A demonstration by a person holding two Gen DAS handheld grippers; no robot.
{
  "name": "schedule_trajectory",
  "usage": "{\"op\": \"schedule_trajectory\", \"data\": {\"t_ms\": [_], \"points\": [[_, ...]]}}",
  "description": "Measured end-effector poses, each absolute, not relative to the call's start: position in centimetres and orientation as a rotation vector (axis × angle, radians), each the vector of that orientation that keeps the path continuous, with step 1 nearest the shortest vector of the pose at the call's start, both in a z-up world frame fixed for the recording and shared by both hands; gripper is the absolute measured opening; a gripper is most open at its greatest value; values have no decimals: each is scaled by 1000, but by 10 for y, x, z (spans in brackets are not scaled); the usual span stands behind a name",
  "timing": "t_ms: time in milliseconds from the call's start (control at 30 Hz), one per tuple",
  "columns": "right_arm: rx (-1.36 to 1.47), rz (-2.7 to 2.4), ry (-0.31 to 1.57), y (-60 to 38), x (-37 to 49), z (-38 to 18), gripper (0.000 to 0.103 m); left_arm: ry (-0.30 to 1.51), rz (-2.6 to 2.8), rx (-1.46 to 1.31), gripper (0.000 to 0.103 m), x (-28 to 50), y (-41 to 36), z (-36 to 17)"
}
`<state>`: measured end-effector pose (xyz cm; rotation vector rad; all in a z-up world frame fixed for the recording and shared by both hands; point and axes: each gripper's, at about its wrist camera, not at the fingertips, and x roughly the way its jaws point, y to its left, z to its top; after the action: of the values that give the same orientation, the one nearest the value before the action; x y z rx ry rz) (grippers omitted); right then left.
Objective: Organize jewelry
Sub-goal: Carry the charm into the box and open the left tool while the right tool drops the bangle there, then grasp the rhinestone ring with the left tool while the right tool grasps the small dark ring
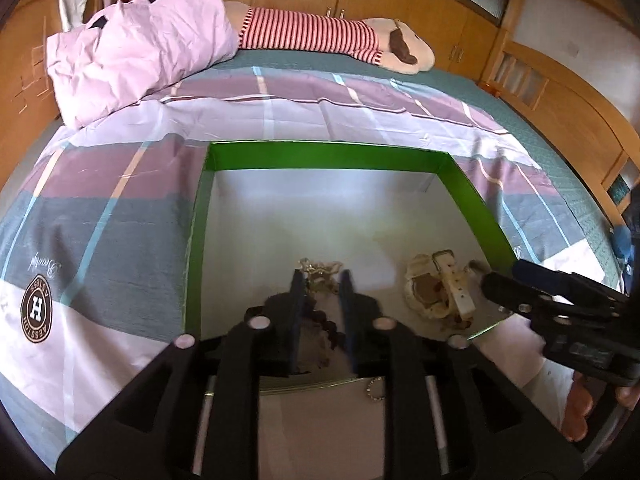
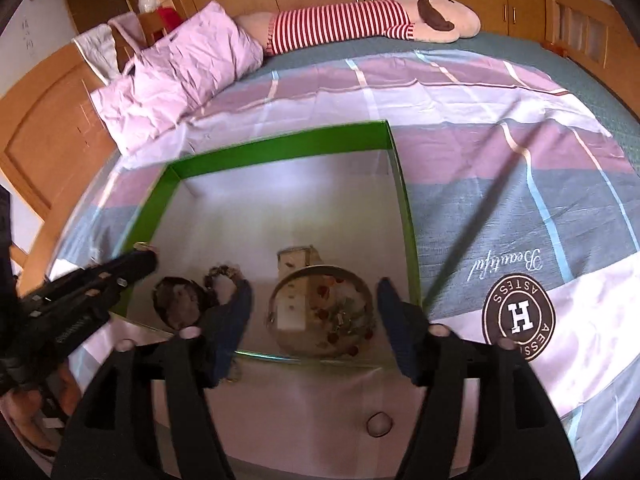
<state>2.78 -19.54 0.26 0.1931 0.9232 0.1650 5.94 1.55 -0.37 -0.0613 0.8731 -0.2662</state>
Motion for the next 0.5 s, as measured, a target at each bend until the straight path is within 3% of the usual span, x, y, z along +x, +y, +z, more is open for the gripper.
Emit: {"op": "schedule_trajectory", "data": {"t_ms": [33, 200, 500], "points": [[200, 181, 913, -196, 25, 8, 70, 868, -265, -63, 37, 57, 16, -1], [135, 285, 967, -190, -6, 27, 70, 891, -319, -37, 37, 25, 16, 12], [-3, 148, 1231, -203, -24, -37, 66, 1055, -326, 131, 38, -6, -27, -46]]}}
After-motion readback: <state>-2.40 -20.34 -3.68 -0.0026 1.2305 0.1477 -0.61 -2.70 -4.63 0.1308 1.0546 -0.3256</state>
